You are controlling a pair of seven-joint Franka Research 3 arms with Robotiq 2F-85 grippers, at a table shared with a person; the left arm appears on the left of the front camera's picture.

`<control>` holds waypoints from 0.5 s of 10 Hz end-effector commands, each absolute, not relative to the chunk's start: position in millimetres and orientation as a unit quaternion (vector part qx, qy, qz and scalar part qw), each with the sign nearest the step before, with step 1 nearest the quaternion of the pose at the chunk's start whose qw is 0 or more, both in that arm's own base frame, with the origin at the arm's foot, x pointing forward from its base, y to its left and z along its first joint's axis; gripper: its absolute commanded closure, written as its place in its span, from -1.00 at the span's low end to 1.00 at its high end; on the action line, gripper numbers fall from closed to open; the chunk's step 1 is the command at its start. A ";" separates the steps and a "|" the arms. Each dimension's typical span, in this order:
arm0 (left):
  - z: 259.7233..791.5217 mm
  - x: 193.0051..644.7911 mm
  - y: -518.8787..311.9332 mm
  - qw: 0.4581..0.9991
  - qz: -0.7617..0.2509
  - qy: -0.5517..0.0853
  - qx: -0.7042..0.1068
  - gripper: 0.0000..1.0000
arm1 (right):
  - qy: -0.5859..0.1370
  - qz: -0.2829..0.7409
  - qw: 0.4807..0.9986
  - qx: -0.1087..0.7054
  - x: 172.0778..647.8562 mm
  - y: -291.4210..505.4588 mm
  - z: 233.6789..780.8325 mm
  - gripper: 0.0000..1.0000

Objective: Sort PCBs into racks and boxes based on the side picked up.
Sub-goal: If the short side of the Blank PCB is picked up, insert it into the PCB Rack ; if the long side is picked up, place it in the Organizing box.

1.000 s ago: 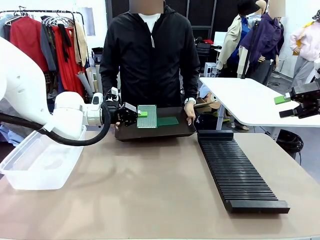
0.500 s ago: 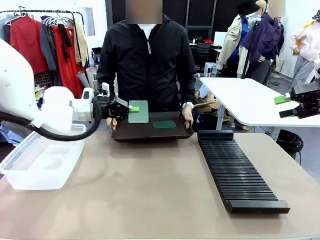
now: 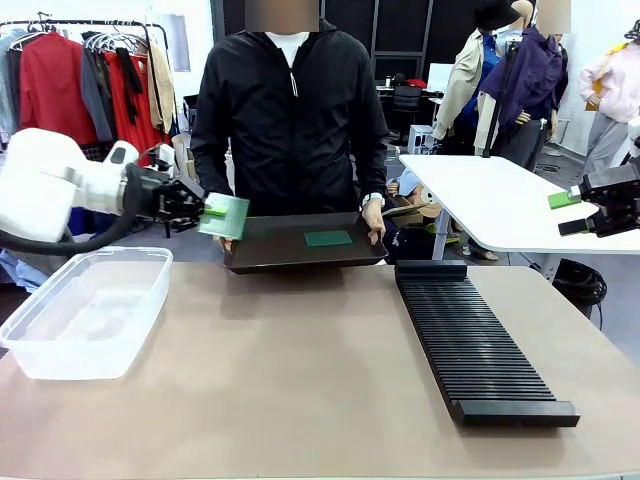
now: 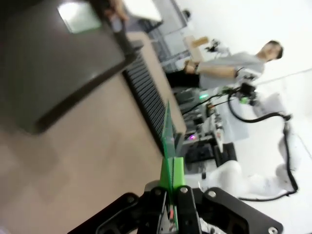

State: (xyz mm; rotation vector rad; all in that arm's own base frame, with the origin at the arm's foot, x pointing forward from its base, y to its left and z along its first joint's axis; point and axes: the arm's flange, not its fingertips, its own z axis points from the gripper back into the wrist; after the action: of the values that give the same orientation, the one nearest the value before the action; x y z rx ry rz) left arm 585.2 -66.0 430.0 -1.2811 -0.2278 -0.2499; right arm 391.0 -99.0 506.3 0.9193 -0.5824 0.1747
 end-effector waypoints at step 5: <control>480.6 536.0 14.1 0.912 -0.037 -0.031 -0.407 1.00 | -0.277 0.082 0.851 0.439 391.1 -98.0 507.5 -1.00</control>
State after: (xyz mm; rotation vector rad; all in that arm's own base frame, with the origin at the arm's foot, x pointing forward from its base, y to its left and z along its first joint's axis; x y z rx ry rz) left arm 543.7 19.5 478.7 -0.8896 -0.0950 -0.1184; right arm 391.1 -99.1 506.0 0.9192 -0.5818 0.1743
